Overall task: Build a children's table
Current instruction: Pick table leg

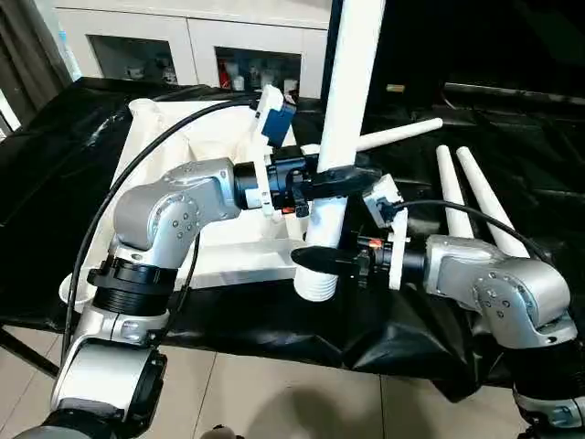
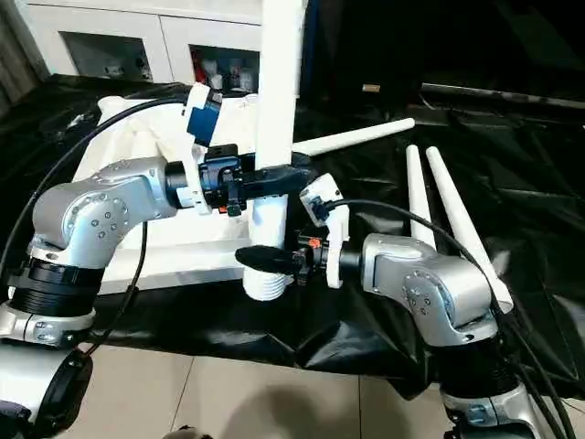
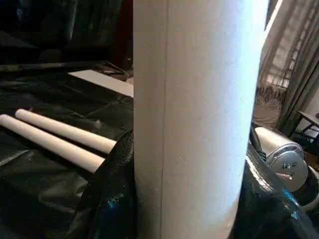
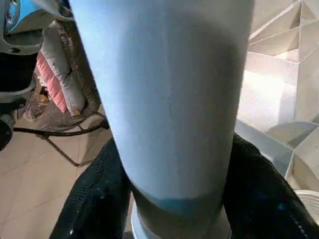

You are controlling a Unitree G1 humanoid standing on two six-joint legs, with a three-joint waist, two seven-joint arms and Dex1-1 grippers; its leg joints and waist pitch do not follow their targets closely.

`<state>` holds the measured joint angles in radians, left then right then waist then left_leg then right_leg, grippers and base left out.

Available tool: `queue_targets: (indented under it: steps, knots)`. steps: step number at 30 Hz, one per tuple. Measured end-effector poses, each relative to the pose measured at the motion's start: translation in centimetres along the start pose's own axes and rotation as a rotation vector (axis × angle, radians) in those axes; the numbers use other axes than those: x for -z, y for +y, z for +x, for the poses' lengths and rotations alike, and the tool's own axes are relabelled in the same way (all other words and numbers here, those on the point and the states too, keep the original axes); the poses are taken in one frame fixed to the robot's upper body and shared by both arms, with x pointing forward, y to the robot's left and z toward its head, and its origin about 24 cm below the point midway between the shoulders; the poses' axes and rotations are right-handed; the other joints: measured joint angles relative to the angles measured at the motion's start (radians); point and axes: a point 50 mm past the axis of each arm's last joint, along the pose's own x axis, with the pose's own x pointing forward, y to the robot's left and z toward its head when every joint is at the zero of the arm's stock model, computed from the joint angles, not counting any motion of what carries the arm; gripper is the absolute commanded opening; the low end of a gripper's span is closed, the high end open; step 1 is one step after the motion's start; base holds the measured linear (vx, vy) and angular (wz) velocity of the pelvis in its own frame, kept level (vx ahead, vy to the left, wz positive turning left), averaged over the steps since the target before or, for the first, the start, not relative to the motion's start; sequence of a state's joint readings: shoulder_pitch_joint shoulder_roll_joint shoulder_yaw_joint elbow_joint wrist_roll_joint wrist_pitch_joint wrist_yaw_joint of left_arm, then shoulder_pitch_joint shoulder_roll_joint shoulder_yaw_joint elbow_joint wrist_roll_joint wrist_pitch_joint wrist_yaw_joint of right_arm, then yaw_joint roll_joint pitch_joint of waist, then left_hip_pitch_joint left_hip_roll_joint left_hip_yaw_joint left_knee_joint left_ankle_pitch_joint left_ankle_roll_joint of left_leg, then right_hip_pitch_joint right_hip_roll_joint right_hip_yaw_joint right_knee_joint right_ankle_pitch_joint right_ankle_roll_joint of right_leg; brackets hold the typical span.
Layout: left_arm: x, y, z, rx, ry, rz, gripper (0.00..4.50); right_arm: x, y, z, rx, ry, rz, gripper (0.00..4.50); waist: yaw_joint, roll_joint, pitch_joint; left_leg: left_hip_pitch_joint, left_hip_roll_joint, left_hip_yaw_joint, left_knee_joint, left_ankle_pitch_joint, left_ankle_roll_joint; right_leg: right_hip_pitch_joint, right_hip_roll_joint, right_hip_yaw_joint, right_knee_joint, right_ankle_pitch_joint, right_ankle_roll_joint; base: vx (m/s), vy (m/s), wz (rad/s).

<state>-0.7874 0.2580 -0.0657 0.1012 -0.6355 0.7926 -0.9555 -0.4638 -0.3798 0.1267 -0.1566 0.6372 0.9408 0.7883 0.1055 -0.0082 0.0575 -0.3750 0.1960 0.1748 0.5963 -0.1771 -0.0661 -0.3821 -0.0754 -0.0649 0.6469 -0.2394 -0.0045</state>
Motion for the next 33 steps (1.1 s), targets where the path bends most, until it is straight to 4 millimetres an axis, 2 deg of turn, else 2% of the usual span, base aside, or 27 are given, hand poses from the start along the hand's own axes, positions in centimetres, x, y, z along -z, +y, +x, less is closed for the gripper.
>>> queue_targets:
  steps: [10,11,12,15,17,21,24,27,29,31,33]
  knots:
    - [0.0,0.0,0.0,0.0,-0.003,0.002,1.86,0.0,0.0,0.1,-0.003,-0.004,-0.011,1.99,0.006,0.0,0.0,0.0,0.0,0.0,0.001,0.0,0.0,0.0,0.0,0.0,0.0,0.0,0.0,0.0,0.0,0.0]
    - [0.0,0.0,0.0,-0.001,-0.004,0.005,2.42,0.0,0.0,0.1,-0.002,-0.005,-0.013,1.98,0.006,0.0,0.0,0.0,0.0,0.0,0.001,0.0,0.0,0.0,0.0,0.0,0.0,0.0,0.0,0.0,0.0,0.0]
    - [-0.1,0.0,0.1,-0.002,-0.009,0.006,2.56,-0.1,0.0,0.1,0.0,-0.007,-0.017,1.98,0.006,0.0,0.0,0.0,0.0,0.0,0.001,0.0,0.0,0.0,0.0,0.0,0.0,0.0,0.0,0.0,0.0,0.0]
    - [-0.3,0.0,0.3,0.012,-0.064,-0.015,2.62,-0.2,0.0,0.2,0.003,-0.027,-0.023,1.98,0.006,0.0,0.0,0.0,0.0,0.0,0.001,0.0,0.0,0.0,0.0,0.0,0.0,0.001,0.0,0.0,0.0,0.0]
    - [-0.5,0.0,0.2,0.015,-0.096,-0.014,2.91,-0.3,0.1,0.3,0.003,-0.037,-0.026,1.96,0.006,0.0,0.0,0.0,0.0,0.0,0.002,0.0,0.0,0.0,0.0,0.0,0.001,0.001,0.0,0.0,0.0,0.0]
    - [-2.0,0.0,-0.1,-0.005,-0.281,0.017,3.01,0.1,-0.1,0.6,0.035,-0.056,-0.014,1.95,0.006,0.001,0.0,0.0,0.0,0.0,0.002,0.0,0.0,0.0,0.0,0.0,0.0,0.001,0.0,0.0,0.0,0.0]
    - [-2.8,0.2,-0.6,-0.031,-0.394,0.012,3.01,0.0,-0.2,0.8,0.06,-0.084,-0.011,1.95,0.005,0.001,0.0,0.0,0.0,0.0,0.002,0.0,0.0,0.0,0.0,0.0,0.001,0.002,0.0,0.0,0.0,0.0]
    - [-3.7,1.6,-2.1,-0.145,-0.526,0.033,3.01,-0.4,-1.4,0.7,0.178,-0.155,-0.013,1.94,0.005,0.0,-0.001,0.0,0.0,0.0,0.003,0.0,0.0,0.001,0.0,0.0,0.0,0.003,0.0,0.0,0.0,0.0]
    - [-4.3,2.4,-3.4,-0.24,-0.574,0.056,3.01,-0.4,-2.8,0.3,0.308,-0.201,-0.005,1.94,0.005,-0.001,0.0,0.0,0.0,0.0,0.003,0.001,-0.002,0.0,0.0,0.0,0.0,0.004,0.0,0.0,0.0,0.0]
    - [-4.5,2.9,-4.8,-0.338,-0.536,0.12,3.01,-0.5,-4.1,-0.4,0.431,-0.218,-0.019,1.93,0.006,-0.001,0.0,0.0,0.0,0.0,0.003,0.0,-0.004,0.0,0.0,0.0,0.0,0.005,0.001,0.0,0.0,0.0]
    - [-4.0,3.2,-6.1,-0.428,-0.388,0.238,3.01,-0.5,-5.0,-0.8,0.522,-0.232,-0.035,1.93,0.005,0.0,-0.001,0.001,0.0,0.0,0.001,0.001,-0.005,0.0,0.0,0.0,0.0,0.005,0.001,0.0,0.0,0.0]
